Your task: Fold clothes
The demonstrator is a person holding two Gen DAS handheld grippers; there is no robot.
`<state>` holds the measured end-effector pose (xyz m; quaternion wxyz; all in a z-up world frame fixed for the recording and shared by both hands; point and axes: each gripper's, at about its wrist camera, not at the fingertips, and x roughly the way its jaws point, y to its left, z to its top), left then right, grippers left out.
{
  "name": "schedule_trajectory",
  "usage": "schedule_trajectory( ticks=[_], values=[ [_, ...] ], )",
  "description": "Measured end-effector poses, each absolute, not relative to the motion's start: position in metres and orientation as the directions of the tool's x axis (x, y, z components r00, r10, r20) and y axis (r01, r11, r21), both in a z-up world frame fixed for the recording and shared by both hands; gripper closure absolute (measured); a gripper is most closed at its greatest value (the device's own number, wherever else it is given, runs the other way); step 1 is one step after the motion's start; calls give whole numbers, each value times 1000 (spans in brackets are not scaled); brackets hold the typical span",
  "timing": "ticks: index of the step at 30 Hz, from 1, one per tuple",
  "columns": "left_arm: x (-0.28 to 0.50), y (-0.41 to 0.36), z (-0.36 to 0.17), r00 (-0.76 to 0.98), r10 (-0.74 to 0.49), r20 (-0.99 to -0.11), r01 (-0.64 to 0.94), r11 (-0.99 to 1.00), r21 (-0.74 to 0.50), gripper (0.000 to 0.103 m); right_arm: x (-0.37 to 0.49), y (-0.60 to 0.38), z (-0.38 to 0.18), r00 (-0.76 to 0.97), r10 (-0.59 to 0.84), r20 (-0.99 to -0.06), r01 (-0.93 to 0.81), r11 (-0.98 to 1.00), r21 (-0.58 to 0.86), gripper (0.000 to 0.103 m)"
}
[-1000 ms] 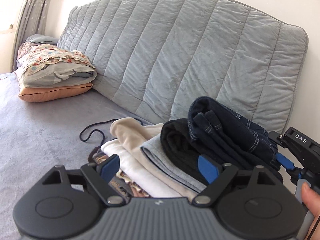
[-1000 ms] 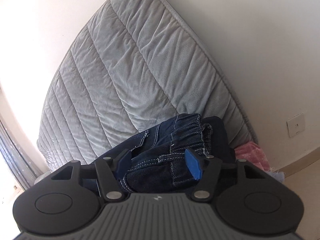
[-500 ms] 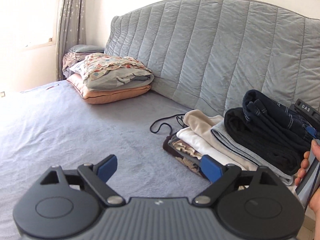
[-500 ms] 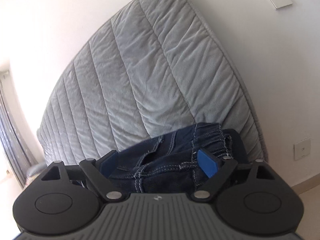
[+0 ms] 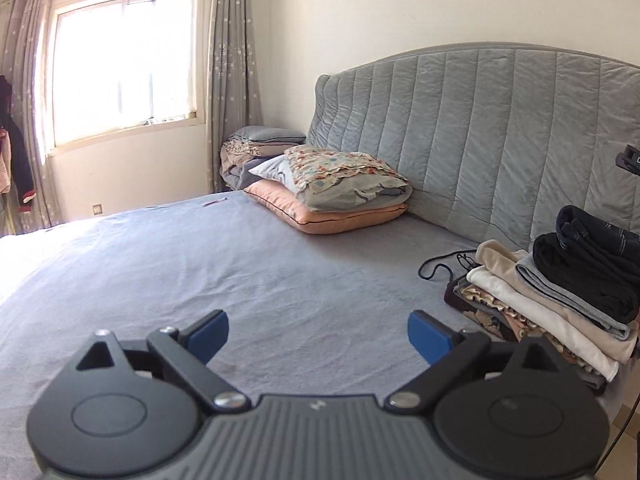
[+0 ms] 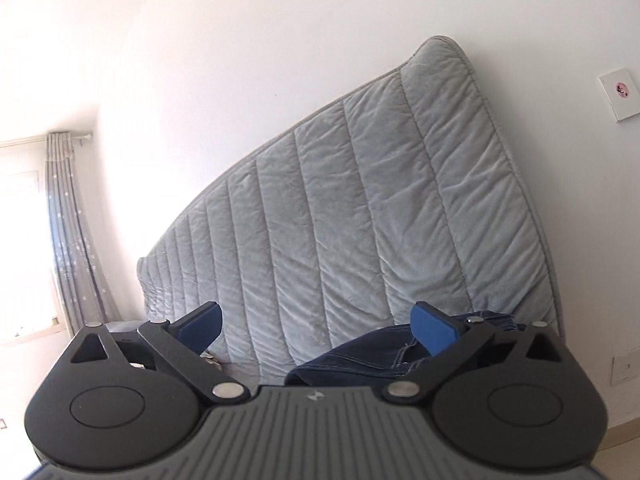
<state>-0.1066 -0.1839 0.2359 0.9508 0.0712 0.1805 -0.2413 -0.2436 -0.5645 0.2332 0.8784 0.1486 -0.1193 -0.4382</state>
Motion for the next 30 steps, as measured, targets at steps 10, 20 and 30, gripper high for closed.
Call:
schedule_trajectory(
  ticks=[10, 20, 30],
  values=[
    [-124, -80, 247, 911, -225, -346, 269, 959, 84, 1, -230, -451, 284, 845, -492, 209, 415, 850, 325, 0],
    [-99, -44, 209, 897, -99, -430, 146, 986, 78, 0, -98, -298, 177, 915, 246, -319, -117, 921, 372, 0],
    [-57, -27, 125, 821, -19, -571, 85, 992, 89, 0, -53, -215, 80, 681, 260, -684, -5, 937, 350, 0]
  ],
)
